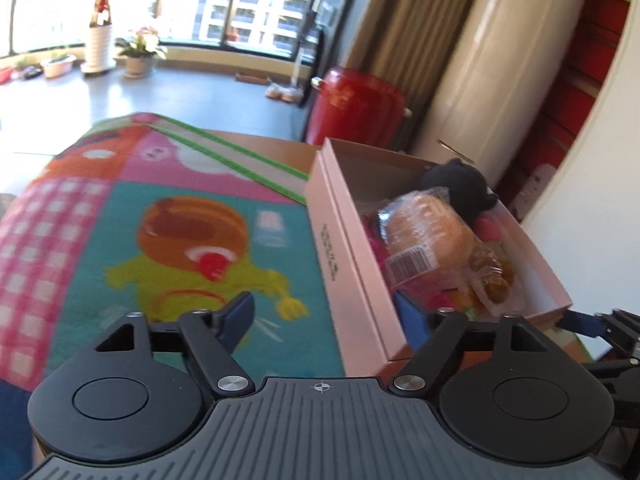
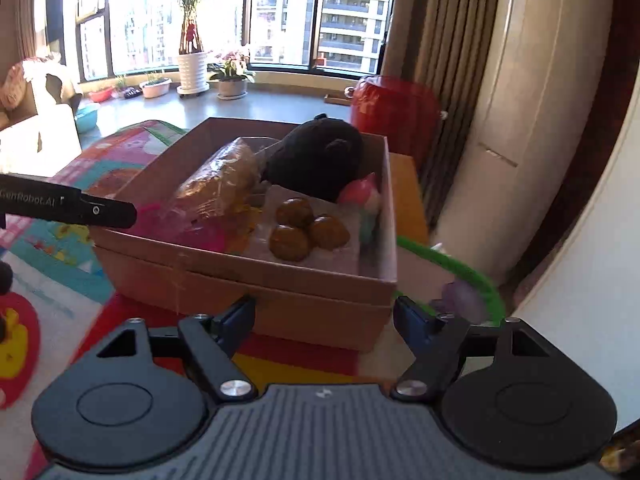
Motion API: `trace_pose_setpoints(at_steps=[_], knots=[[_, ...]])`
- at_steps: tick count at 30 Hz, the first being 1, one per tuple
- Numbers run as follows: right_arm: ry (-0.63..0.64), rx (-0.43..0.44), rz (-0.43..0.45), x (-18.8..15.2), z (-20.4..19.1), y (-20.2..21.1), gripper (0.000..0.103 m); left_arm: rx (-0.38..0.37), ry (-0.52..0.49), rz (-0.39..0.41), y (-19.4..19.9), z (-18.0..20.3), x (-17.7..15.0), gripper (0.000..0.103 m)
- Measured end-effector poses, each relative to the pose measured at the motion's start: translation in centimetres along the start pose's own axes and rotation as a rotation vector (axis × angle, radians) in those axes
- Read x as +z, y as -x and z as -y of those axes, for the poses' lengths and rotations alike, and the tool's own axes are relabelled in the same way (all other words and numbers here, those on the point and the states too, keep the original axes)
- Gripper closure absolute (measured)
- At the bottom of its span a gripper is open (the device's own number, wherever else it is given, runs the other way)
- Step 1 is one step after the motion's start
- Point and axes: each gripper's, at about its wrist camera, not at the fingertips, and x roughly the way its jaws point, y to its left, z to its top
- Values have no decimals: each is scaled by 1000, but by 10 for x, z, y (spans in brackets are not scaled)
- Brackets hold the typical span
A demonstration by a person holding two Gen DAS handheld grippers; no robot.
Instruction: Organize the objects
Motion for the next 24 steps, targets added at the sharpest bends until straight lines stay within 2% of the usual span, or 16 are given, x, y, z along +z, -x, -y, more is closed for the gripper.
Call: trace_pose_setpoints(at_steps=[4, 10, 15, 17, 20, 21, 24], knots=[[48, 21, 30, 10, -33, -13, 26, 94, 17, 49, -1, -33, 9, 5], [69, 25, 45, 24, -64, -31, 24, 90, 61, 52, -3, -62, 20, 2], [62, -23, 31, 21, -66, -32, 23, 102, 37, 73, 4, -58, 18, 3], [47, -66, 24, 17, -66, -27, 20, 134, 16, 145, 18, -51, 14, 4], [2, -40, 4, 5, -61, -13, 10, 128, 8, 236, 54, -40, 1, 4], [-13, -33, -4, -2, -59, -8, 1, 113, -6, 246, 65, -36, -6, 4], [-51, -26, -28, -22, -59, 4, 0, 96, -58, 206, 83, -22, -36, 4]])
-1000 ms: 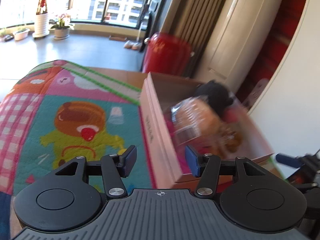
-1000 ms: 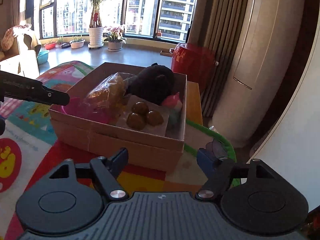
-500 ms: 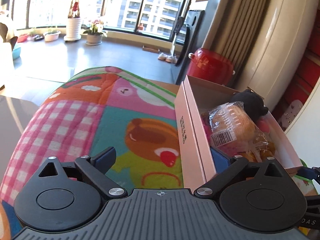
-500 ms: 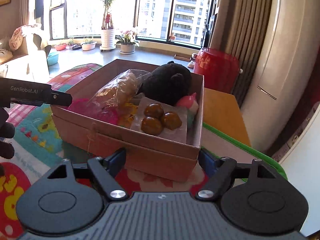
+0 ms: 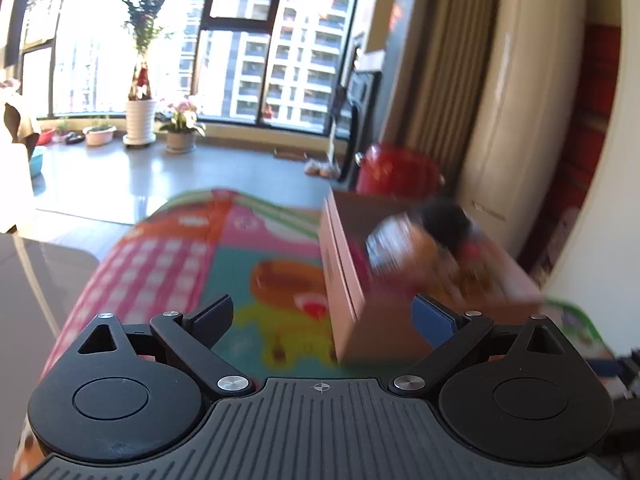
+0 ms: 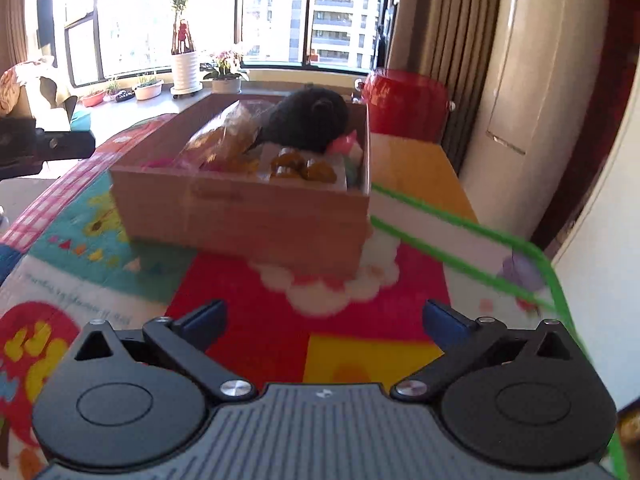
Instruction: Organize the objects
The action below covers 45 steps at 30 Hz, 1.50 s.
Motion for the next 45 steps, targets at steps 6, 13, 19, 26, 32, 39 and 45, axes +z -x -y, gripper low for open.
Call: trace_pose_setpoints(at_steps=[6, 13, 19, 26, 32, 39, 45], knots=[[-24, 1, -30, -24, -6, -3, 0, 31, -57, -153, -6, 27, -55, 4], [-76, 9, 27, -24, 4, -13, 0, 128, -106, -150, -20, 37, -64, 2], [-76, -13, 37, -23, 1, -15, 0, 130, -102, -151, -22, 36, -61, 2], [-81, -12, 44, -24, 2, -15, 0, 138, -96, -151, -24, 38, -60, 2], [-83, -10, 48, -25, 2, -14, 0, 139, -98, -151, -25, 38, -60, 2], [-81, -13, 48, -25, 1, -14, 0, 141, -101, -151, -26, 39, -60, 2], [-81, -13, 48, -25, 1, -14, 0, 139, -98, -151, -26, 39, -60, 2]])
